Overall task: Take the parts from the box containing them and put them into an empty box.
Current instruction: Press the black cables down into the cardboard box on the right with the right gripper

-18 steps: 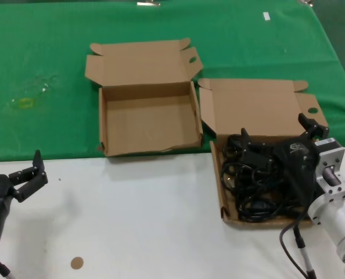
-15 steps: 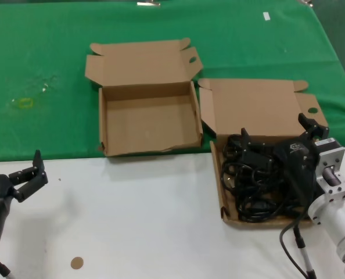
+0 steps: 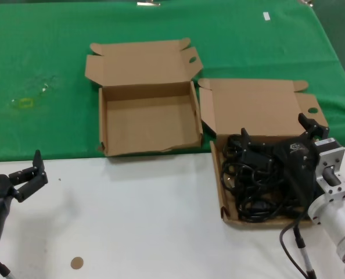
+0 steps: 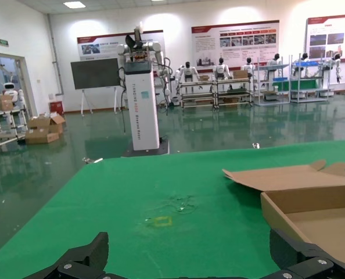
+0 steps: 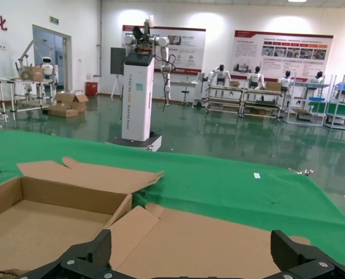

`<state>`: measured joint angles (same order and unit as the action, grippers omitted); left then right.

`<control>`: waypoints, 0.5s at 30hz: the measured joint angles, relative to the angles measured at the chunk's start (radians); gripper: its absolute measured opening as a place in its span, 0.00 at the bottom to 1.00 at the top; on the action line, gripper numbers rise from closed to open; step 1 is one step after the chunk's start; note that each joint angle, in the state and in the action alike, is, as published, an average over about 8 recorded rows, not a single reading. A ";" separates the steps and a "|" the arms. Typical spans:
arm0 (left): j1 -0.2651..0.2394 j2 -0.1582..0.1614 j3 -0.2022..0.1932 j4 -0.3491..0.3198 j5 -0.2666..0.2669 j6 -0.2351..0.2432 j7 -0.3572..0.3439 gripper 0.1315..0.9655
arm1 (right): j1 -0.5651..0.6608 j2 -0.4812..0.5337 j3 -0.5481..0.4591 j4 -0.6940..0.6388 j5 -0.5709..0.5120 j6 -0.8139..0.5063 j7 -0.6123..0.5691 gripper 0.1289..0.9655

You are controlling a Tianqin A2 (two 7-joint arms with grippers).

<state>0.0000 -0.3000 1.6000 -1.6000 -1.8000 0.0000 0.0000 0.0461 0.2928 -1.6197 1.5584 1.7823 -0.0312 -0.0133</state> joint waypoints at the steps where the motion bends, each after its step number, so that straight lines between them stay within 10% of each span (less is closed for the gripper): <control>1: 0.000 0.000 0.000 0.000 0.000 0.000 0.000 1.00 | 0.000 0.000 0.000 0.000 0.000 0.000 0.000 1.00; 15: 0.000 0.000 0.000 0.000 0.000 0.000 0.000 1.00 | 0.000 0.000 0.000 0.000 0.000 0.000 0.000 1.00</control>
<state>0.0000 -0.3000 1.6000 -1.6000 -1.8000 0.0000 0.0000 0.0461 0.2928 -1.6197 1.5584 1.7823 -0.0312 -0.0133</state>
